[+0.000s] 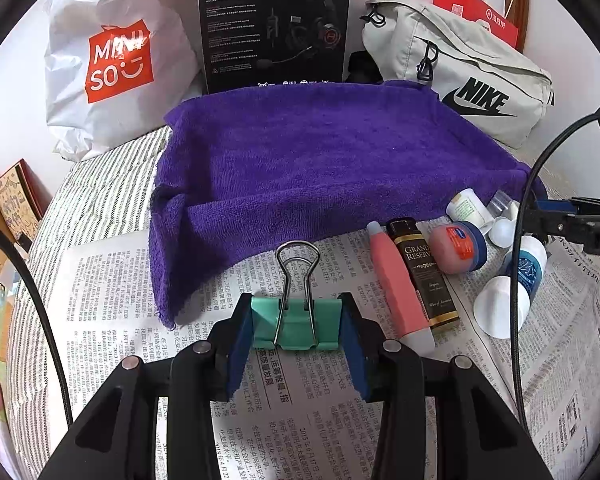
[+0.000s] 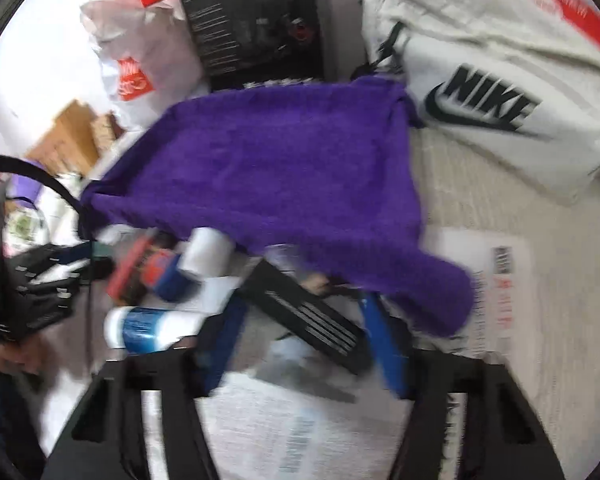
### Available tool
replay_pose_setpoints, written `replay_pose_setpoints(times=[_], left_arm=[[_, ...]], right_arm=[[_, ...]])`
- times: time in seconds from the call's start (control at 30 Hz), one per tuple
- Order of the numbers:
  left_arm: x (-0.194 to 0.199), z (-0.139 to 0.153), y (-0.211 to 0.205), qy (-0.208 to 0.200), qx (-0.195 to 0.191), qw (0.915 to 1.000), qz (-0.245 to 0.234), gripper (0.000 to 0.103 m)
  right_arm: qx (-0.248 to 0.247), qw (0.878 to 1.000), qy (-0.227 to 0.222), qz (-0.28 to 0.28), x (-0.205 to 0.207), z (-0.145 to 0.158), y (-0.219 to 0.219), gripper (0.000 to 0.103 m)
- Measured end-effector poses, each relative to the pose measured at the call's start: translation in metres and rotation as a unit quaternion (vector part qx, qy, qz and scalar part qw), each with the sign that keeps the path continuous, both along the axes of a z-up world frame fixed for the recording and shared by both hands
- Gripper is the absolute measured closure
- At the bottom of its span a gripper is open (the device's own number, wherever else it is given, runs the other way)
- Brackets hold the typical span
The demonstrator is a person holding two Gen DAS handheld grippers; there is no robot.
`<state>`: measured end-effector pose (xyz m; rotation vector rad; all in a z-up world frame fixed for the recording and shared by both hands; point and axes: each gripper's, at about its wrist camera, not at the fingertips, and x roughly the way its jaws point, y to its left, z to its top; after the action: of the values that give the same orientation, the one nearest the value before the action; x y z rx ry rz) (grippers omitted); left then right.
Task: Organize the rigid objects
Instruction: 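Grasp the black USB stick with the right gripper while the left gripper holds the clip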
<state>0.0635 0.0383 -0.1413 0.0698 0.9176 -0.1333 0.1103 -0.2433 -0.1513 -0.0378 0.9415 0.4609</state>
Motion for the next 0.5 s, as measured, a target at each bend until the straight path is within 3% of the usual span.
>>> replay_pose_setpoints(times=[0.17, 0.5], left_arm=[[0.000, 0.000, 0.000, 0.000, 0.000, 1.0000, 0.000, 0.063], [0.000, 0.000, 0.000, -0.001, 0.000, 1.0000, 0.000, 0.063]], right_arm=[[-0.012, 1.000, 0.011, 0.000, -0.012, 0.006, 0.000, 0.076], [-0.040, 0.998, 0.056, -0.012, -0.029, -0.008, -0.004, 0.080]])
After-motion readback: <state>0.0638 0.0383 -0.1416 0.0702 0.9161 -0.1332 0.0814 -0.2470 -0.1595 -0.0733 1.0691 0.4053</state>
